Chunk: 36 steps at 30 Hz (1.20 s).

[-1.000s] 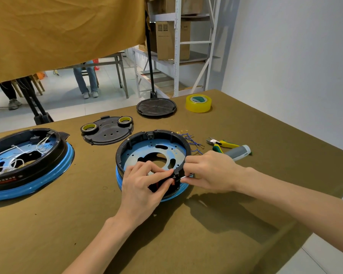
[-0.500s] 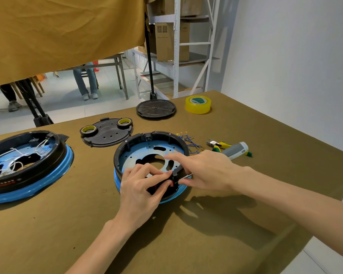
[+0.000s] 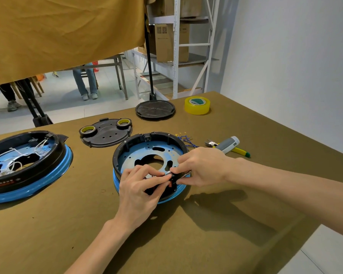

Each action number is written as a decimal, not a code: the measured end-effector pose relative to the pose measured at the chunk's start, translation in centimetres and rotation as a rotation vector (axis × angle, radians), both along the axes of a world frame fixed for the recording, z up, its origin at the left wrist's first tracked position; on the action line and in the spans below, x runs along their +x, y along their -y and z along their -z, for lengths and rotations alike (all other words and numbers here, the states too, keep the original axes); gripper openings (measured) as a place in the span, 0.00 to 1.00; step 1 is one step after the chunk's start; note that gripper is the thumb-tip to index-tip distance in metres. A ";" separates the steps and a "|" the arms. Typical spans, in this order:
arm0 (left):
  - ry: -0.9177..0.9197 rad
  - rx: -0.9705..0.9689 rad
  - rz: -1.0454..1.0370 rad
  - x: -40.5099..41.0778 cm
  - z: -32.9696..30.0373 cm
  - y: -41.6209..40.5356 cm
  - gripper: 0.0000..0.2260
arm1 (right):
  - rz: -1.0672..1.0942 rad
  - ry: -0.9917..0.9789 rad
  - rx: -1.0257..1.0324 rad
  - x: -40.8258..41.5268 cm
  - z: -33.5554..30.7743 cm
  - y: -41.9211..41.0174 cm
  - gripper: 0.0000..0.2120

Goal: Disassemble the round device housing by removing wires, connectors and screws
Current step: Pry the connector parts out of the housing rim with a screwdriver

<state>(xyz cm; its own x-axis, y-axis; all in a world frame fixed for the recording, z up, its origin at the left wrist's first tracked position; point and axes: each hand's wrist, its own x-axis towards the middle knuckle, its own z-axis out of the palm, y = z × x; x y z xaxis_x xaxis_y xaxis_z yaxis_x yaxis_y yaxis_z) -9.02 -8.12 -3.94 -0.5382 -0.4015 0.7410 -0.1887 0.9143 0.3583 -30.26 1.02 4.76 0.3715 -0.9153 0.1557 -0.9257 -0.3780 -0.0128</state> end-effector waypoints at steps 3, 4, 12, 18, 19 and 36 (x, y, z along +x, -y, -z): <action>-0.010 0.000 0.012 0.1 0.0 0.0 0.10 | 0.023 0.038 0.022 -0.1 -0.1 -0.1 0.13; -0.008 0.004 0.013 0.1 0.0 0.0 0.10 | 0.032 0.049 0.038 -0.1 -0.1 0.0 0.13; 0.026 0.048 0.002 0.2 -0.4 -0.1 0.11 | 0.078 0.046 0.116 0.1 -0.9 0.7 0.14; 0.020 0.063 0.014 0.2 -0.5 0.0 0.10 | 0.018 -0.089 0.090 0.7 -1.0 1.3 0.12; 0.021 0.062 0.014 0.1 -0.5 0.0 0.10 | 0.018 -0.049 0.106 0.5 -1.1 1.4 0.12; 0.044 0.093 0.009 0.4 -0.9 -0.1 0.09 | -0.024 0.056 0.086 0.2 -0.8 1.5 0.12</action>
